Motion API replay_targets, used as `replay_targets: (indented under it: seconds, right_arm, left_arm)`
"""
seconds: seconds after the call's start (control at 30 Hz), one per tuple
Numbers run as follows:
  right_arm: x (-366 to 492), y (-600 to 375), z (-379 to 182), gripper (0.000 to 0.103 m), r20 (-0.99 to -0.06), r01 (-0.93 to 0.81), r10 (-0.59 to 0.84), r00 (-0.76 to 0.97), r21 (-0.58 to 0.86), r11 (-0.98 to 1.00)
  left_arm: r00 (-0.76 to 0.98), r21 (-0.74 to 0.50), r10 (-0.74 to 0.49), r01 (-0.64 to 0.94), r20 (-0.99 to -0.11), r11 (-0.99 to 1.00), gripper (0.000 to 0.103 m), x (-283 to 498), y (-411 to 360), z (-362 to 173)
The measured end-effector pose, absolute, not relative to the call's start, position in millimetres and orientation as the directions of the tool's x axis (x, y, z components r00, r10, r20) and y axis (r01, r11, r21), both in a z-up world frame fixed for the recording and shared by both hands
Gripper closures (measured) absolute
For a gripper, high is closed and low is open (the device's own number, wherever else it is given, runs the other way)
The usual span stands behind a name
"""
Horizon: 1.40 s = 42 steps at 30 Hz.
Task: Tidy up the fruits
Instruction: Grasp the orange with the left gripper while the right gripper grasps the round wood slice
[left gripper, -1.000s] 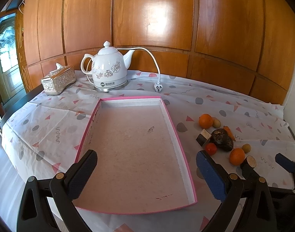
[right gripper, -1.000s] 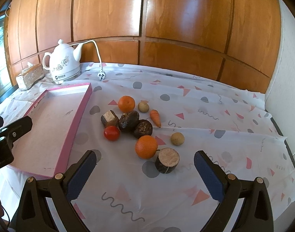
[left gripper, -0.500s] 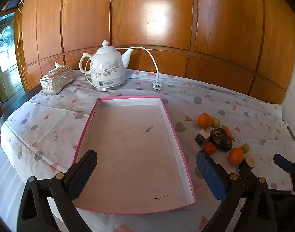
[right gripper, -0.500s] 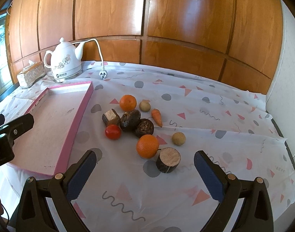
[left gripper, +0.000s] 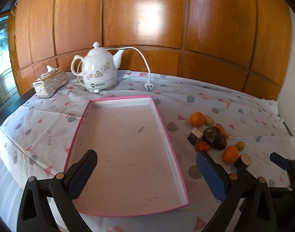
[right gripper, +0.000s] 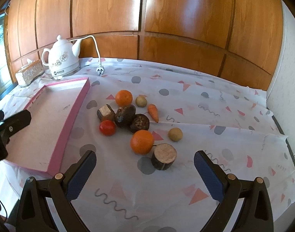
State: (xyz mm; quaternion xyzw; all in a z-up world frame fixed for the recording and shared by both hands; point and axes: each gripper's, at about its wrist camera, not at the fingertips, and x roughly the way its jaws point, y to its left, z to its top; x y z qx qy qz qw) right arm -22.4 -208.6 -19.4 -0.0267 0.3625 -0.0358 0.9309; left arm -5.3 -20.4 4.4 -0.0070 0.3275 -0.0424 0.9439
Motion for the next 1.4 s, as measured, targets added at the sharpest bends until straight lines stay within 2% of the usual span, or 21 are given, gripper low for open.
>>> replay_targets:
  seconds: [0.17, 0.23, 0.3, 0.33, 0.4, 0.5, 0.63, 0.7, 0.73, 0.83, 1.13, 1.27, 1.4]
  right_arm:
    - [-24.9, -225.7, -24.1, 0.001, -0.691, 0.044, -0.084, 0.718, -0.075, 0.996]
    - [-23.8, -237.5, -27.0, 0.008, -0.715, 0.056, -0.073, 0.696, -0.047, 0.997]
    - [-23.2, -249.4, -29.8, 0.030, -0.734, 0.065, -0.057, 0.677, -0.018, 0.998]
    - [-22.9, -255.5, -31.4, 0.036, -0.741, 0.071, -0.054, 0.670, -0.009, 0.997]
    - [-22.2, -267.1, -34.5, 0.054, -0.755, 0.087, -0.055, 0.654, 0.003, 0.996]
    - [-23.2, -283.2, -38.3, 0.064, -0.769, 0.092, -0.021, 0.639, 0.049, 0.995]
    - [-28.7, -288.3, -43.0, 0.068, -0.773, 0.057, 0.027, 0.634, 0.082, 0.995]
    - [-27.5, -287.2, -44.2, 0.068, -0.773, 0.031, 0.052, 0.632, 0.093, 0.995]
    - [-25.0, -285.9, -44.7, 0.068, -0.775, 0.020, 0.070, 0.628, 0.106, 0.994]
    - [-18.1, -279.0, -44.7, 0.068, -0.771, -0.025, 0.116, 0.626, 0.129, 0.991]
    - [11.1, -268.4, -58.0, 0.068, -0.785, -0.076, 0.126, 0.606, 0.100, 0.992]
    - [7.5, -272.4, -57.4, 0.068, -0.779, -0.051, 0.101, 0.618, 0.089, 0.995]
    - [3.6, -283.0, -56.7, 0.068, -0.778, 0.003, 0.053, 0.626, 0.070, 0.998]
  left_arm:
    - [0.753, -0.041, -0.149, 0.160, -0.641, 0.986, 0.000, -0.3, -36.2, 0.0]
    - [0.739, -0.028, -0.166, 0.195, -0.653, 0.980, 0.000, 2.2, -44.5, -2.0]
    - [0.724, -0.006, -0.179, 0.235, -0.666, 0.972, 0.000, 4.9, -54.1, -3.7]
    - [0.711, 0.001, -0.191, 0.261, -0.677, 0.965, 0.000, 7.0, -59.3, -4.9]
    - [0.691, 0.010, -0.207, 0.296, -0.692, 0.955, 0.000, 10.8, -68.2, -6.5]
    - [0.667, -0.008, -0.242, 0.333, -0.705, 0.943, 0.001, 14.9, -76.3, -8.2]
    - [0.617, -0.043, -0.297, 0.392, -0.728, 0.919, 0.018, 19.7, -87.3, -12.1]
    - [0.596, -0.049, -0.312, 0.414, -0.740, 0.909, 0.020, 21.9, -93.1, -15.2]
    - [0.584, -0.056, -0.320, 0.424, -0.746, 0.904, 0.027, 23.1, -95.6, -16.9]
    - [0.545, -0.080, -0.344, 0.450, -0.764, 0.890, 0.037, 25.4, -102.0, -22.0]
    - [0.497, -0.116, -0.376, 0.477, -0.782, 0.871, 0.038, 32.0, -112.7, -24.7]
    - [0.486, -0.112, -0.367, 0.477, -0.793, 0.872, 0.039, 39.8, -124.5, -28.9]
    - [0.455, -0.136, -0.386, 0.491, -0.802, 0.860, 0.044, 47.7, -139.0, -33.4]
